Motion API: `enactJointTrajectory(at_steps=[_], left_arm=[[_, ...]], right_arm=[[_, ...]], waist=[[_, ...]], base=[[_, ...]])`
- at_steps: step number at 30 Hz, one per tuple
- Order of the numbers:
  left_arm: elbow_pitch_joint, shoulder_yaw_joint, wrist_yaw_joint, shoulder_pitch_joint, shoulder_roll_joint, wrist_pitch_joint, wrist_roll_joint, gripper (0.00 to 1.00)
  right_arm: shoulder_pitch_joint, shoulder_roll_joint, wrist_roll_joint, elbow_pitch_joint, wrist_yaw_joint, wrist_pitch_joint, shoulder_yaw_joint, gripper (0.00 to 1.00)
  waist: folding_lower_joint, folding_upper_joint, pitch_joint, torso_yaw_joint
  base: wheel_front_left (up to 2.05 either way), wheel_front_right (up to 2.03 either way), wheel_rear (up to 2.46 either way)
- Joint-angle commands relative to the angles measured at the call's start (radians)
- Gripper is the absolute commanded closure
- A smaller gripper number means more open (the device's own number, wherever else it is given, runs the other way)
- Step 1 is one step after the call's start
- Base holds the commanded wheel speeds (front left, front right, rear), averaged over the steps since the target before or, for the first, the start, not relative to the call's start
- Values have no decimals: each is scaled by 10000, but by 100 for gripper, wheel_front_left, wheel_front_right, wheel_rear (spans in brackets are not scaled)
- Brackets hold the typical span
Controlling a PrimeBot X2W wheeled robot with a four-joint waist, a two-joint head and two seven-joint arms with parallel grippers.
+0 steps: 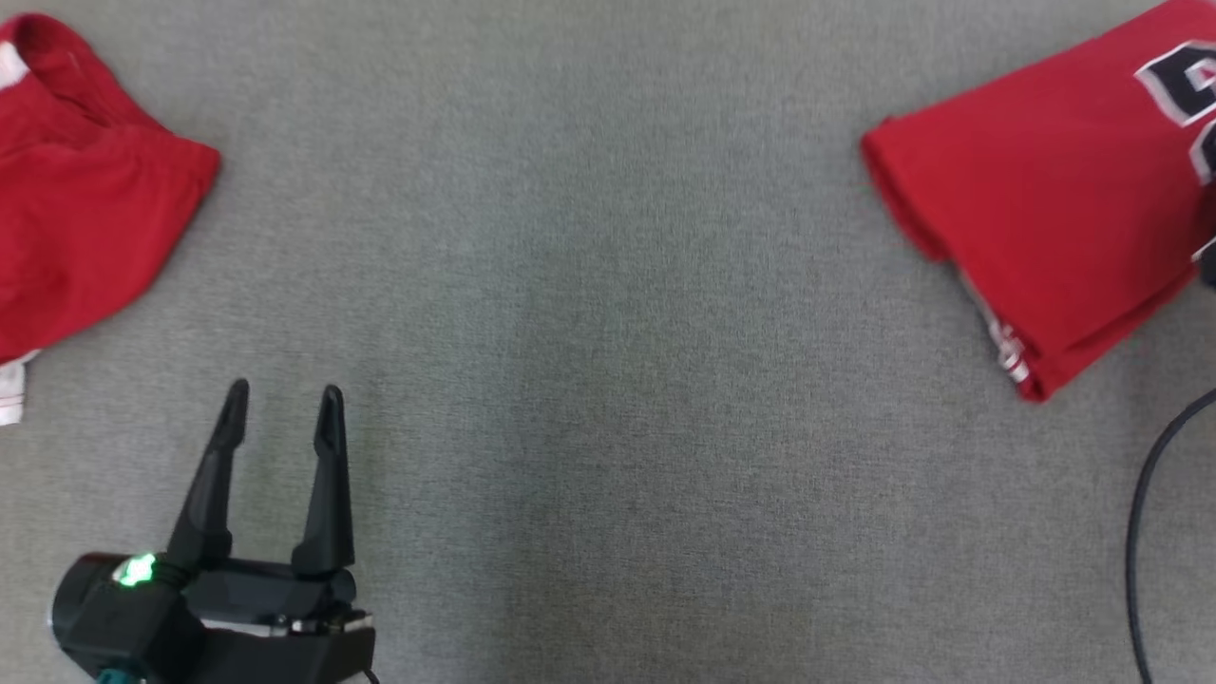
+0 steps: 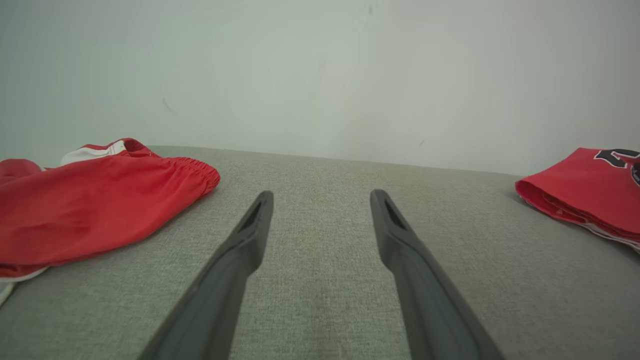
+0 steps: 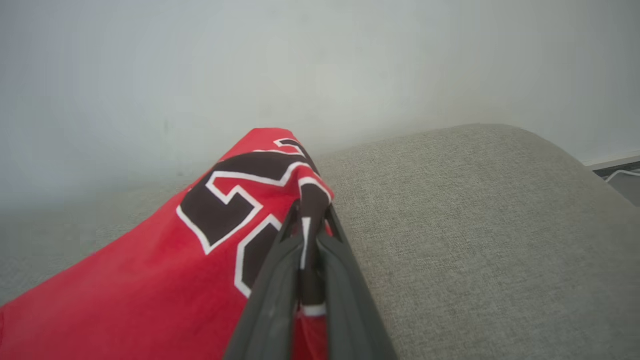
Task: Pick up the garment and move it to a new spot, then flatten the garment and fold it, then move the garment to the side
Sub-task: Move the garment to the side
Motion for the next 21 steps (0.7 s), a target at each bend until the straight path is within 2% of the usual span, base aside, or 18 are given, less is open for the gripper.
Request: enactJointTrajectory(at_steps=[1, 17, 21], left_arm=[[-96, 66, -10, -174, 10, -44, 97, 0], [-1091, 589, -188, -58, 58, -44, 583, 0], [-1224, 655, -201, 0, 66, -44, 653, 0]], right_arm=[[-199, -128, 19, 87, 1, -80, -25, 100], [-1724, -1246, 376, 1897, 1, -679, -404, 100], [-1705, -1182, 364, 2101, 1, -746, -307, 100]], waist=[[-3, -2, 661, -265], [-3, -2, 1369, -708], [-3, -2, 1425, -828]], base=[[0, 0, 0], [0, 0, 0], [0, 0, 0]])
